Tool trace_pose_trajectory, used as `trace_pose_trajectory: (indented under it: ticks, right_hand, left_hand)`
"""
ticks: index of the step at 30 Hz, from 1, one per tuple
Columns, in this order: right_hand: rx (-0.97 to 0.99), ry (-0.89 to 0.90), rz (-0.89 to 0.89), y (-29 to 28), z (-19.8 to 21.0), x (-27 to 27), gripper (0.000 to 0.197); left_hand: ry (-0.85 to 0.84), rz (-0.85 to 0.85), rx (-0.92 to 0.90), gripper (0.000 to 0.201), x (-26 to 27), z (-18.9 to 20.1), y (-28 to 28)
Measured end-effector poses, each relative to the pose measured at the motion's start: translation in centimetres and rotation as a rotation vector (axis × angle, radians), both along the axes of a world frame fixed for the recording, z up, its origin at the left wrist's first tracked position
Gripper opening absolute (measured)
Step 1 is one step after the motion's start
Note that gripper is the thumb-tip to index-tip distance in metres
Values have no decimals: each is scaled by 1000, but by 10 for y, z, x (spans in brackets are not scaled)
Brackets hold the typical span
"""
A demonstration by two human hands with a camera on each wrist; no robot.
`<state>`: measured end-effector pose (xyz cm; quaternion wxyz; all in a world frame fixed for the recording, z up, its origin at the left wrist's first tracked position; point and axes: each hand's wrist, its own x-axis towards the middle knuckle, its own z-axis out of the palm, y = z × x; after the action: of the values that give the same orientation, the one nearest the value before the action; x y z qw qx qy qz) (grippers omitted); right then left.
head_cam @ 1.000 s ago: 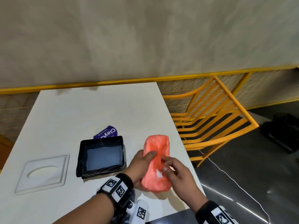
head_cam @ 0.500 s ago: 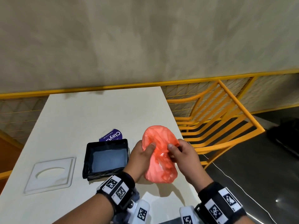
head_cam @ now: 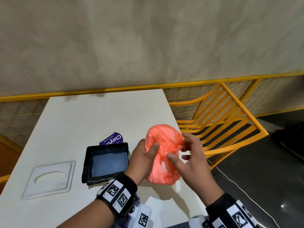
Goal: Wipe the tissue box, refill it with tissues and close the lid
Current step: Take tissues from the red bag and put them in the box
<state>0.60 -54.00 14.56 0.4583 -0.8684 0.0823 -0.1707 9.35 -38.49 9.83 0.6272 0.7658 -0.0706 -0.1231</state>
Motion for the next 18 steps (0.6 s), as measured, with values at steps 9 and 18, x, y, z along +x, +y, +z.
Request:
trace_pose_trajectory:
  ticks: [9,18]
  right_hand:
    - [-146,136,21,10,-20,19,12]
    - [595,77,-153,-21,-13,18,7]
  left_hand:
    - [-5,71,-4,47,8,-6,-10]
    - [432,147,-336,32,11,-13,-3]
